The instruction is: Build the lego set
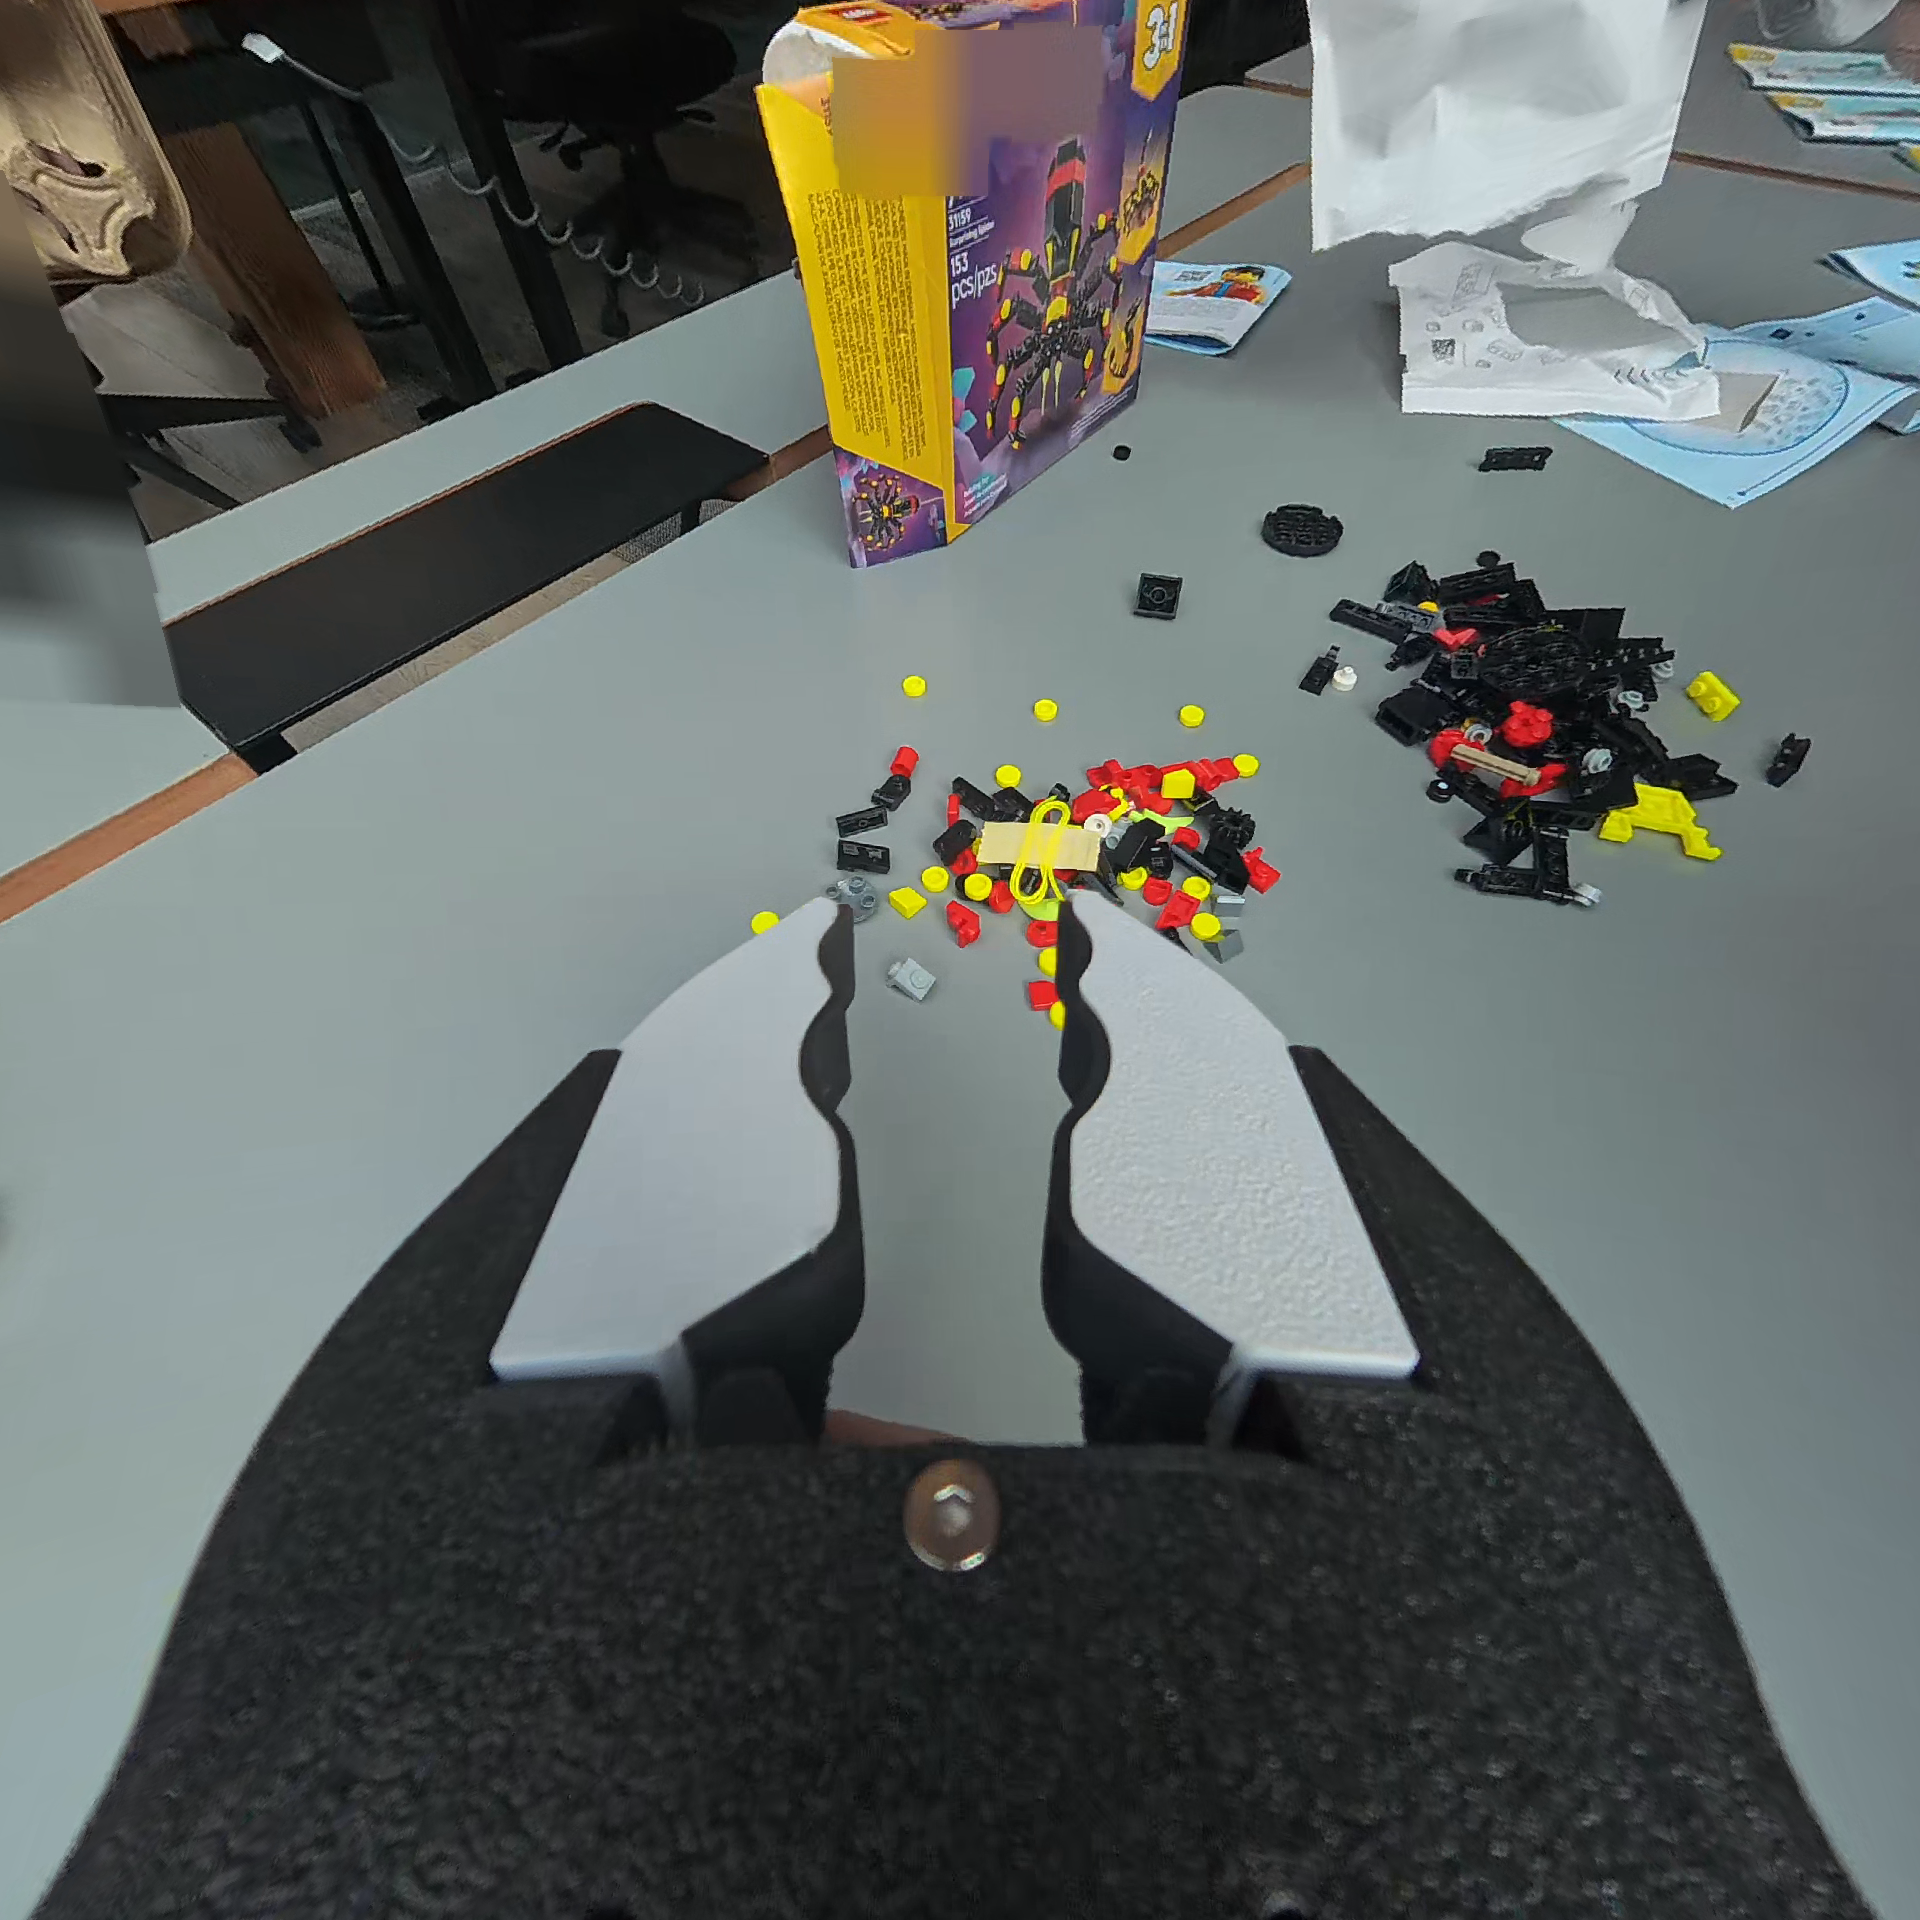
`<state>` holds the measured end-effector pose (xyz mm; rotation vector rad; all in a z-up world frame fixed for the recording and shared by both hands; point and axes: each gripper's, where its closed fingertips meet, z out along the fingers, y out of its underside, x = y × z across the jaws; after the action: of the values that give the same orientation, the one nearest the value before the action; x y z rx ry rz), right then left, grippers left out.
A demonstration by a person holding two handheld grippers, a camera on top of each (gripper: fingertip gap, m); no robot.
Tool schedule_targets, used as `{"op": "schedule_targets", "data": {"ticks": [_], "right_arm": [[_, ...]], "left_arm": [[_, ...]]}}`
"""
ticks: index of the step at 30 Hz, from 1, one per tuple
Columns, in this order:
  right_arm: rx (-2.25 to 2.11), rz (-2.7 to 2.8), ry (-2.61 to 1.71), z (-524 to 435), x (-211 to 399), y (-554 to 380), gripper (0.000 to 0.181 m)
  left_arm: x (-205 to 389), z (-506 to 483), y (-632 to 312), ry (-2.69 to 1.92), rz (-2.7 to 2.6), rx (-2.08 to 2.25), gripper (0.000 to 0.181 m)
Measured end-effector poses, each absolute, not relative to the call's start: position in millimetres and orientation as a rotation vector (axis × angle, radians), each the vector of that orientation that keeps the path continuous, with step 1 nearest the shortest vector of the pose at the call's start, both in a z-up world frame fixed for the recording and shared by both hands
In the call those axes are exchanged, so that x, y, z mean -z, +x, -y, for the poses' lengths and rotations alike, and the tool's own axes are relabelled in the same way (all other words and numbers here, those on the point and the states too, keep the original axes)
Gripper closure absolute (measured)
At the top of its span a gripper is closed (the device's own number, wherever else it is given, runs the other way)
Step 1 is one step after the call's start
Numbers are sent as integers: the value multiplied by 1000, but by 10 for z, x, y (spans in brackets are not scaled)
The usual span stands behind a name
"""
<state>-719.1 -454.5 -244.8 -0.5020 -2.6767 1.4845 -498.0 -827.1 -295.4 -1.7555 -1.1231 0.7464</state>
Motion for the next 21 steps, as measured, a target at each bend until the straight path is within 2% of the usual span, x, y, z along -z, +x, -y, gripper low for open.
{"op": "schedule_targets", "data": {"ticks": [11,15,18,21], "right_arm": [[-2082,2660,-1170,3927,2214,-7365,181],[-1899,2750,-1401,3577,2628,-7242,181],[-1633,2722,-1467,3466,3011,-7299,164],[-1396,2626,-1312,3336,3039,-7409,155]], "left_arm": [[2867,8119,-4973,-1683,1098,-711,145],[2898,8048,-4967,-1703,1074,-696,145],[2918,8003,-4988,-1695,1067,-666,146],[2965,7972,-4997,-1717,1069,-660,146]]}}
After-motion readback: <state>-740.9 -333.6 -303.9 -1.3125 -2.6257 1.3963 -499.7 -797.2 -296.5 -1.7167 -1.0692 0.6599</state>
